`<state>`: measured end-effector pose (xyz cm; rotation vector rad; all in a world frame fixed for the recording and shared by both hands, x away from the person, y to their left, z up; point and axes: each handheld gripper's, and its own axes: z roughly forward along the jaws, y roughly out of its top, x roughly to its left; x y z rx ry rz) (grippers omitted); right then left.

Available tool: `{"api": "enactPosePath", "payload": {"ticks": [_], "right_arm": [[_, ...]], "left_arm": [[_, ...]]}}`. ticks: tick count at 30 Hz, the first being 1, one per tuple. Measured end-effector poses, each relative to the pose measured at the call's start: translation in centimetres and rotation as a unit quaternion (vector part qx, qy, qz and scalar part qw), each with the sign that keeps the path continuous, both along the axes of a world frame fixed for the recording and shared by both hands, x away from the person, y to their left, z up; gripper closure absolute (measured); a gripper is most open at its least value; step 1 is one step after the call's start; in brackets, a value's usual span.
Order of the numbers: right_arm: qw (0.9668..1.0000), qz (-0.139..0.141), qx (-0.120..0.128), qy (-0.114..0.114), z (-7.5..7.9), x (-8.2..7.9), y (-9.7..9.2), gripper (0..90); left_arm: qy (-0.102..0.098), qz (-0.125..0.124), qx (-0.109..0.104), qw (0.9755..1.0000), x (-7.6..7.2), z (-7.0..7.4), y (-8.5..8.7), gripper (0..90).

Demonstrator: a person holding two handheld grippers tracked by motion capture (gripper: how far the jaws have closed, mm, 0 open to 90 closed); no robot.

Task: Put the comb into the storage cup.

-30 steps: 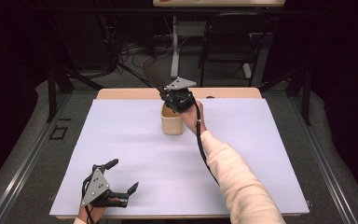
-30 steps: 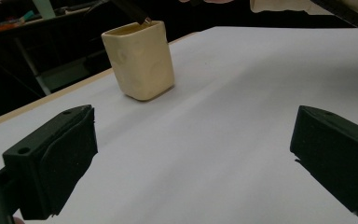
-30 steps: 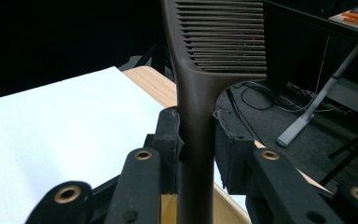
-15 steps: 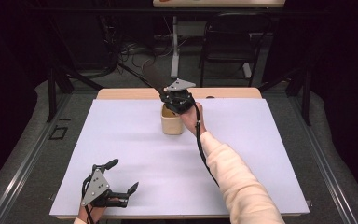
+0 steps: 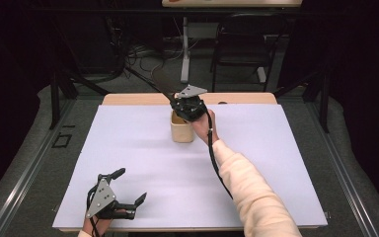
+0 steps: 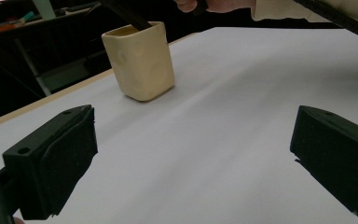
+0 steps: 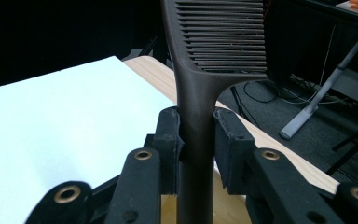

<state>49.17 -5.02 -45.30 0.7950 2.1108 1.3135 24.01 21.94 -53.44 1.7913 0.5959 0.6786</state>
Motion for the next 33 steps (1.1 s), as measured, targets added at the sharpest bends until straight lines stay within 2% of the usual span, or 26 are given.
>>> {"api": "enactPosePath", "payload": {"ticks": [33], "right_arm": [[0.9998,0.000,-0.015,0.016,-1.2,0.1,-0.1,72.5]], "left_arm": [[-0.001,0.001,-0.001,1.0000,0.0,0.0,0.0,0.6]]}}
